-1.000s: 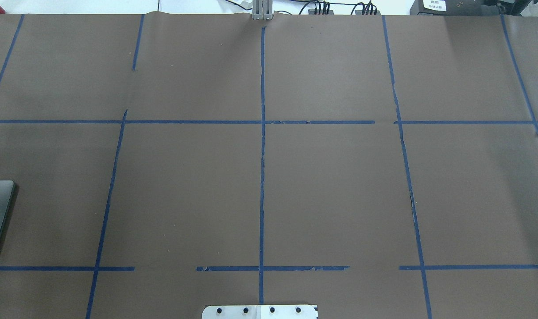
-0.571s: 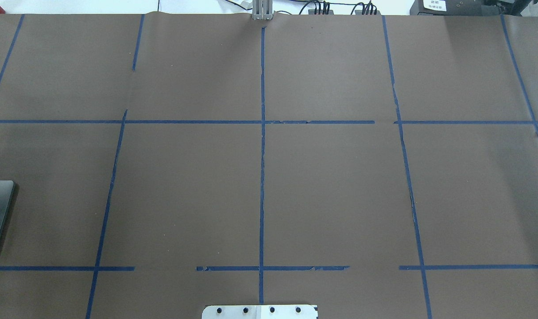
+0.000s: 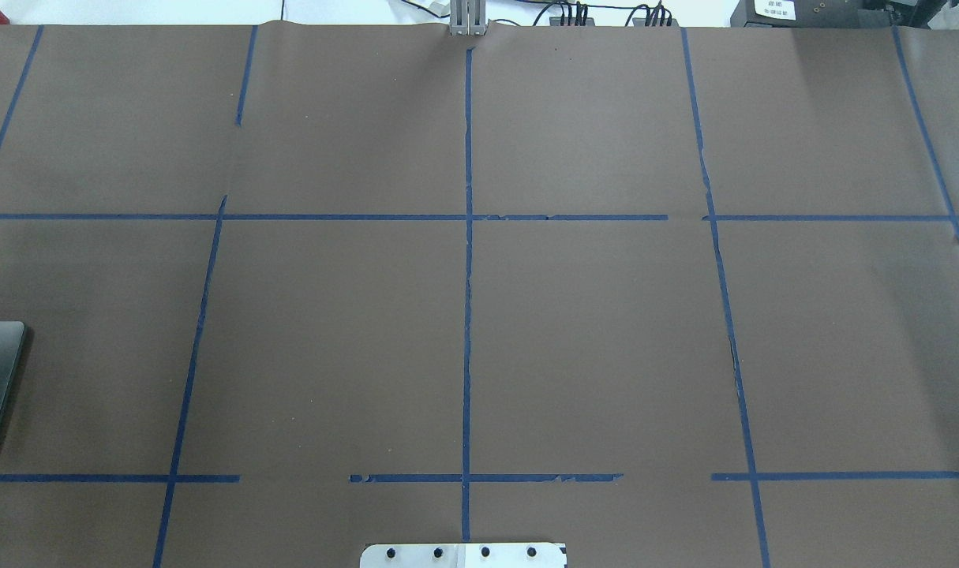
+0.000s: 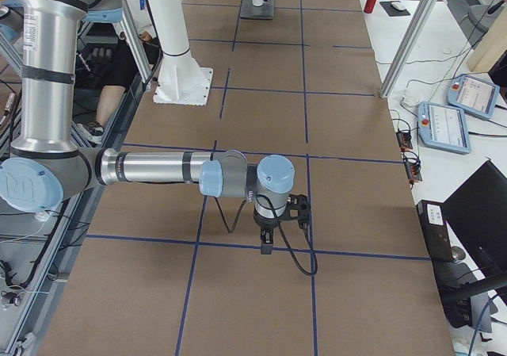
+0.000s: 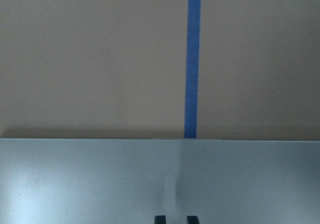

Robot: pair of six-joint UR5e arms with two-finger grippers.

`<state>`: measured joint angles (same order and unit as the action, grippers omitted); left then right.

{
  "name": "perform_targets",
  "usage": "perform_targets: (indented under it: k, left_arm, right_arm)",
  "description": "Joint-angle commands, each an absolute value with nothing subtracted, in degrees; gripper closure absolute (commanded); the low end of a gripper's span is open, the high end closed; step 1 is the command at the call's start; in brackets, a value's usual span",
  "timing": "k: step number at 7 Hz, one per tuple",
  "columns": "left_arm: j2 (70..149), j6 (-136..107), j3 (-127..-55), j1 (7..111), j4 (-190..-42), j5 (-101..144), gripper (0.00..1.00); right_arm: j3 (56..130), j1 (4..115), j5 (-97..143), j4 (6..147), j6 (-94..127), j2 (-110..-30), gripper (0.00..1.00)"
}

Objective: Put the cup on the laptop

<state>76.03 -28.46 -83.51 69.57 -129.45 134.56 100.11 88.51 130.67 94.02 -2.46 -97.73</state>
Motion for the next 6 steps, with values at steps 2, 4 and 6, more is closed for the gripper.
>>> perform_targets:
  k: [2, 4, 6]
  left_arm:
    - [75.85, -27.69, -85.86, 69.87, -128.94, 134.91, 0.00]
    - [76.29, -20.88, -89.55, 71.44, -124.84, 135.26, 0.00]
    - [76.82, -3.44, -95.67, 82.47, -106.63, 134.48, 0.00]
  right_arm:
    - [100.11, 88.51, 130.61, 94.04, -2.46, -97.73, 0.00]
    - [100.11, 88.51, 130.69, 94.04, -2.46, -97.73, 0.00]
    - [100.11, 88.51, 130.61, 94.04, -2.46, -97.73, 0.00]
